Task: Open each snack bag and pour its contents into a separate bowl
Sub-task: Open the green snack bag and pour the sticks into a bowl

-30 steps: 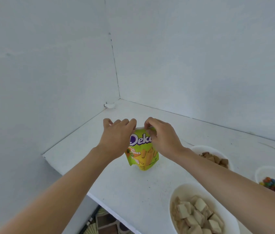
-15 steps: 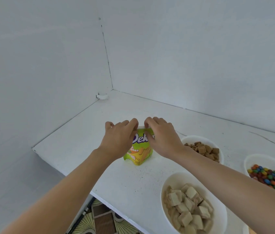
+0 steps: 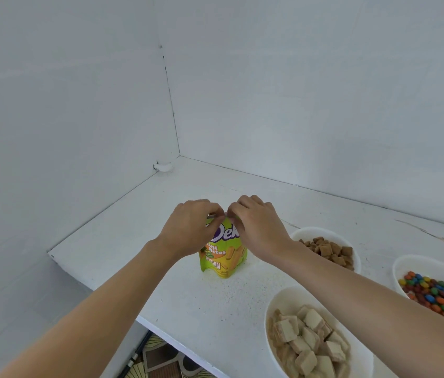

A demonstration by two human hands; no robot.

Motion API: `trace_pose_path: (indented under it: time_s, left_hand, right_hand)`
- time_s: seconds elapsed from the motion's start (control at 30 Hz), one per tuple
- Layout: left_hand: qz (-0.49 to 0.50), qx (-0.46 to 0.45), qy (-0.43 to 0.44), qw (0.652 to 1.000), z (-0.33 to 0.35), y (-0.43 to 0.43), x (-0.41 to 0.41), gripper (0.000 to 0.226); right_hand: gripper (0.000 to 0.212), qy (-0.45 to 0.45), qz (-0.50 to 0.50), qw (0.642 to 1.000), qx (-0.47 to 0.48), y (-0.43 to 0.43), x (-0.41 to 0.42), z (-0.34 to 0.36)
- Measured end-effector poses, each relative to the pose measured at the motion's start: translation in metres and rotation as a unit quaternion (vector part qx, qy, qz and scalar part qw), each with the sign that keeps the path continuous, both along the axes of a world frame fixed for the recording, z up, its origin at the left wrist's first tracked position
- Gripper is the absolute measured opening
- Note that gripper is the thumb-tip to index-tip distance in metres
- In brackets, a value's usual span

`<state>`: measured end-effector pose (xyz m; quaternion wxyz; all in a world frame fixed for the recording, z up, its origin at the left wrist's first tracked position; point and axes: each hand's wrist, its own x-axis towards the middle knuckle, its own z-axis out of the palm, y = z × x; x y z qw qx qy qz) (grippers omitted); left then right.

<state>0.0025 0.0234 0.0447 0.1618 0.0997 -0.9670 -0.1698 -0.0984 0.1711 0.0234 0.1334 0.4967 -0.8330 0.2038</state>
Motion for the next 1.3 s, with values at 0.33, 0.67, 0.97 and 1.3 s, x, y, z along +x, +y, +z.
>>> trace_pose_path:
  time_s: [0.33,0.67,0.97,1.3]
  left_hand:
    - [0.006,0.081,-0.017,0.997,0.014,-0.002,-0.013,0.013]
    - [0.004,0.258,-0.106,0.96,0.027,-0.013,-0.023,0.008]
    - [-0.042,0.347,-0.194,0.917,0.031,-0.03,-0.017,0.013]
    - [-0.036,0.382,-0.152,0.911,0.024,-0.021,-0.013,0.012]
  right_hand:
    - [0.013,0.046,0.016,0.999,0.019,0.004,-0.008,-0.006]
    - [0.01,0.038,0.067,0.996,-0.055,0.009,-0.02,0.004]
    - [0.007,-0.053,0.134,0.987,-0.072,0.011,-0.018,0.005]
    - [0.007,-0.106,0.144,0.981,-0.08,0.007,-0.01,0.001]
